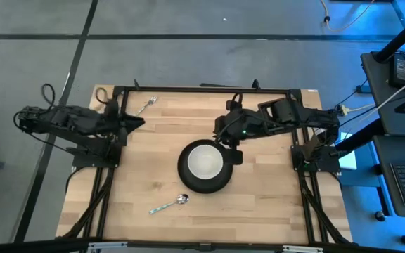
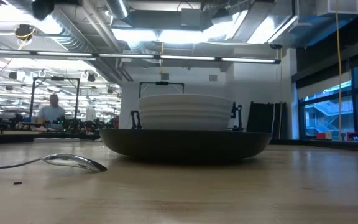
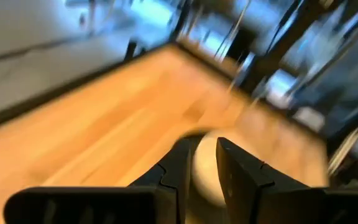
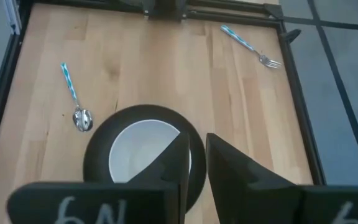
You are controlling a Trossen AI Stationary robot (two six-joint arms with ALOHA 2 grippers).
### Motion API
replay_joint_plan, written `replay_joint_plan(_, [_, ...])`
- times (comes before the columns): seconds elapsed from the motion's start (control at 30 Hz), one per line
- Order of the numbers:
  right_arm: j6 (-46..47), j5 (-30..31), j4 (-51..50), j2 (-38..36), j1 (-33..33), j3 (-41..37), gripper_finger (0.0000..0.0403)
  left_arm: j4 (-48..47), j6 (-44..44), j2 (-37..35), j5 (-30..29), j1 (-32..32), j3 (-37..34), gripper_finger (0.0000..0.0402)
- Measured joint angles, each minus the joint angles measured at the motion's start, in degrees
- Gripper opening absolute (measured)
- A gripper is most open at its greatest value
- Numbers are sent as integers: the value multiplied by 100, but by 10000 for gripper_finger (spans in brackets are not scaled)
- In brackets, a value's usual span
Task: Set table place
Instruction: Move the blue fork to the left of the black plate
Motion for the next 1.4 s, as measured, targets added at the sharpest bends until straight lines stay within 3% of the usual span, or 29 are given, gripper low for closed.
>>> replay_joint_plan(0.3, [65,12,15,0,-103,0,58,-1906,-31,557,319,348,-2,73])
replay_joint_plan(0.57, [308,10,177,0,-122,-2,58,-1666,-173,588,1235,1114,-4,73])
replay_joint_plan(0.7, [310,9,288,0,-122,-4,58,-1486,77,901,1268,1570,-2,73])
replay_joint_plan(0.8, [309,9,368,0,-122,-4,58,-1385,477,1220,1491,2078,-2,73])
replay_joint_plan(0.93, [311,7,448,0,-122,-5,58,-1211,903,1766,2300,2852,-2,73])
replay_joint_plan(1.17, [475,-81,442,0,-122,-7,58,-786,1486,2656,2283,4293,-2,73])
replay_joint_plan(1.4, [466,-203,435,0,-120,-7,58,-735,2559,3439,3466,6012,-4,73])
